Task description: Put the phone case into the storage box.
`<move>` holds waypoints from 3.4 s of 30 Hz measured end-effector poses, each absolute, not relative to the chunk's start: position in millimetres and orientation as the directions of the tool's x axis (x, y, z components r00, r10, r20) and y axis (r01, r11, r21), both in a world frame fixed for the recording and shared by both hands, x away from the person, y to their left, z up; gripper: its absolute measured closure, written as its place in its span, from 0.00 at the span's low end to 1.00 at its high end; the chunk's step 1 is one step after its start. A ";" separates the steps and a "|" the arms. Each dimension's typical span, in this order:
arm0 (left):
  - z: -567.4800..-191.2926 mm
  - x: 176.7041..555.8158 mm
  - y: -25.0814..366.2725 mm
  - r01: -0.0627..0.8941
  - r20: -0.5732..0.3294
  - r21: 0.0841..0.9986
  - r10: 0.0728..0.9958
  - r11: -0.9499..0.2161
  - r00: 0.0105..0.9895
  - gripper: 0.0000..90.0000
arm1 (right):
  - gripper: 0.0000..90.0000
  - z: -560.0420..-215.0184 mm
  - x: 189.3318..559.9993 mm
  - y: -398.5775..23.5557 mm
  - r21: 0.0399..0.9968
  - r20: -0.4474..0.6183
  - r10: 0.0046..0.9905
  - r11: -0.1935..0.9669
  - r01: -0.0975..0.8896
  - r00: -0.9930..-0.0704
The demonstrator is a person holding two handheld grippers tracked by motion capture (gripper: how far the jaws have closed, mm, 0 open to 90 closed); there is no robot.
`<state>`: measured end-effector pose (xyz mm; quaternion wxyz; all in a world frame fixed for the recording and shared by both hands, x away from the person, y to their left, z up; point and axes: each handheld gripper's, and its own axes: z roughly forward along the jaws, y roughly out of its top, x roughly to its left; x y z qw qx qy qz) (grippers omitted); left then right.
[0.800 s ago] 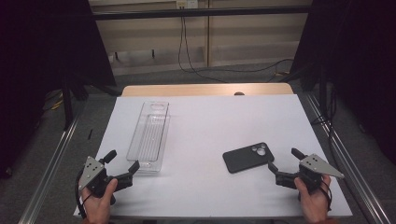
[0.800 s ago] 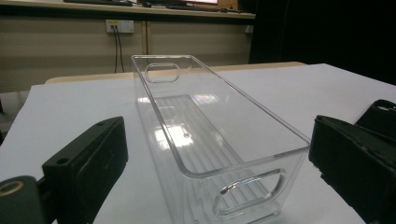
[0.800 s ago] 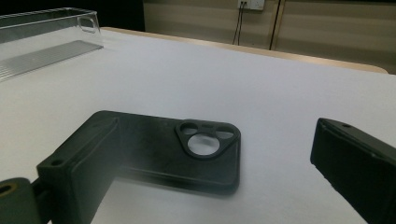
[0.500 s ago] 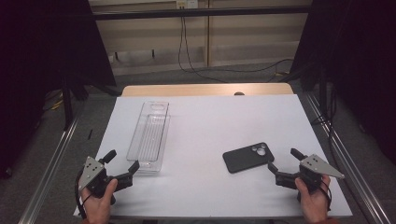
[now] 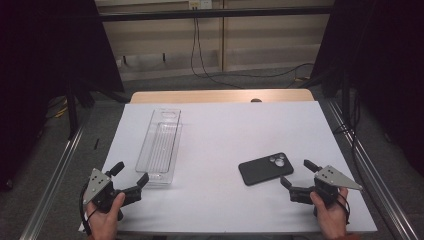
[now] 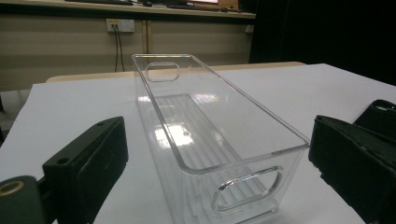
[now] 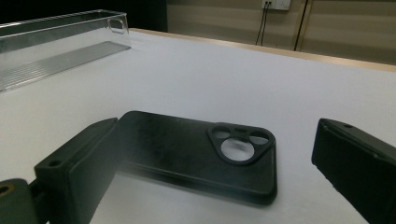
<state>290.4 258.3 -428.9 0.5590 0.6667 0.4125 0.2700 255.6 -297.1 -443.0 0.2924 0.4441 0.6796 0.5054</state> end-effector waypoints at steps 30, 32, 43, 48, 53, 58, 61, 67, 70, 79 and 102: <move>-430.4 288.6 263.6 0.252 -0.102 0.967 0.860 -0.032 0.501 0.05 | 0.00 -430.8 287.9 -262.0 0.956 0.088 0.832 0.084 0.282 -0.547; -430.3 288.6 263.7 0.251 -0.104 0.967 0.859 -0.029 0.502 0.05 | 0.00 -430.5 290.8 -258.4 0.956 0.084 0.830 0.088 0.278 -0.551; -429.8 289.1 262.2 0.249 -0.096 0.968 0.859 -0.038 0.504 0.05 | 0.01 -427.2 307.5 -244.0 0.960 0.064 0.830 0.101 0.262 -0.554; -429.6 289.0 262.5 0.248 -0.100 0.968 0.857 -0.034 0.506 0.05 | 0.02 -426.2 316.9 -239.5 0.961 0.062 0.827 0.101 0.257 -0.559; -429.6 289.2 262.3 0.248 -0.099 0.968 0.857 -0.035 0.506 0.05 | 0.04 -423.7 326.6 -233.6 0.965 0.063 0.821 0.095 0.244 -0.567; -429.6 289.2 262.3 0.249 -0.099 0.968 0.859 -0.034 0.503 0.05 | 0.09 -422.5 336.6 -228.1 0.969 0.040 0.820 0.108 0.223 -0.571; -429.7 289.2 262.4 0.252 -0.098 0.967 0.859 -0.037 0.502 0.05 | 0.11 -420.1 341.9 -225.5 0.976 0.029 0.824 0.100 0.196 -0.566; -429.8 289.3 262.1 0.253 -0.095 0.967 0.858 -0.041 0.505 0.05 | 0.30 -418.3 351.7 -221.7 0.975 0.012 0.810 0.122 0.188 -0.587; -429.7 289.4 261.9 0.251 -0.093 0.967 0.859 -0.043 0.504 0.05 | 0.39 -415.7 357.6 -219.8 0.974 0.022 0.797 0.118 0.192 -0.604; -429.8 289.8 262.1 0.251 -0.096 0.967 0.860 -0.039 0.502 0.05 | 0.80 -416.1 370.6 -212.5 0.955 0.043 0.755 0.161 0.249 -0.654; -429.7 290.2 262.1 0.251 -0.095 0.967 0.860 -0.039 0.502 0.05 | 1.00 -403.3 394.7 -203.2 0.809 0.192 0.708 0.277 0.518 -0.679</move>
